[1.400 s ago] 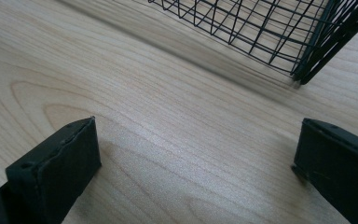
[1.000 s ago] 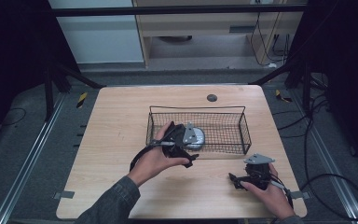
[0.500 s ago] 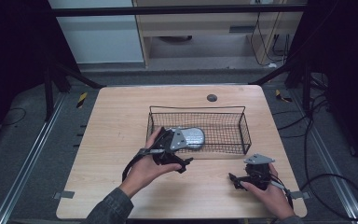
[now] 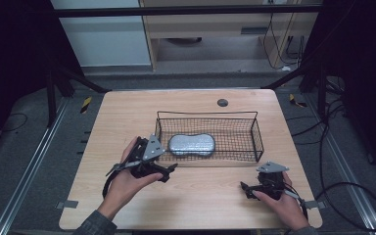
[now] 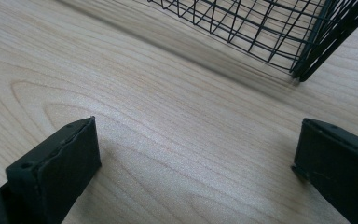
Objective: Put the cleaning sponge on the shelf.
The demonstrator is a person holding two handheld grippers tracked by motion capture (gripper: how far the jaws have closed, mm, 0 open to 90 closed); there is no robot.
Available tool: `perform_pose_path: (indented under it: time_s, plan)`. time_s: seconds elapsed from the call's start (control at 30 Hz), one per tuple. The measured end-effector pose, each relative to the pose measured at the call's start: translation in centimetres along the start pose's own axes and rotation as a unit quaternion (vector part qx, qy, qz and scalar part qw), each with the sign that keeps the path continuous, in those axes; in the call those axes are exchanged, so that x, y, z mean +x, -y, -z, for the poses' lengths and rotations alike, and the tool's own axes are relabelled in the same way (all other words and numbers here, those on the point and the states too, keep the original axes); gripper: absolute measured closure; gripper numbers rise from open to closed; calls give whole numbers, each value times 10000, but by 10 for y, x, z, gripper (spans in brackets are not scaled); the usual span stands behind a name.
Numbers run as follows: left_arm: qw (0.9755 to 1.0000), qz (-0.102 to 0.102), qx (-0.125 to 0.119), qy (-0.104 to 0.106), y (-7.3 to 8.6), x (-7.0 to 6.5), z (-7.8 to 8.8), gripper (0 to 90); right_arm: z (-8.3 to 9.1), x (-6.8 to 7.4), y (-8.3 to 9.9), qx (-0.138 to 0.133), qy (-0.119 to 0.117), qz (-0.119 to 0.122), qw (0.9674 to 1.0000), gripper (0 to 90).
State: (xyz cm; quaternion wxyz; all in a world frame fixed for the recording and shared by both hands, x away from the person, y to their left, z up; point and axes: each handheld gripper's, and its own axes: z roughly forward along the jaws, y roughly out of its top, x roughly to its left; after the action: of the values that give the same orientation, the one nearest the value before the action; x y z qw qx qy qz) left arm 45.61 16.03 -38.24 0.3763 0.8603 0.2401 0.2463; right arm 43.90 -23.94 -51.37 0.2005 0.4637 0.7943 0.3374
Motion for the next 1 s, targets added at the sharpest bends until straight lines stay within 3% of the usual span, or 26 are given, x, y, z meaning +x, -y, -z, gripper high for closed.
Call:
perform_pose_path:
  time_s: [0.43,0.83,1.0]
  plan:
    - [9980,462,88,-418,50,31,24,30,0,1,0,4,15,-29,10000,3]
    - [9910,1087,262,-735,99,66,25,31,0,1,0,4,14,-29,10000,3]
    - [9882,1212,424,-833,114,74,21,36,0,1,0,4,14,-29,10000,3]
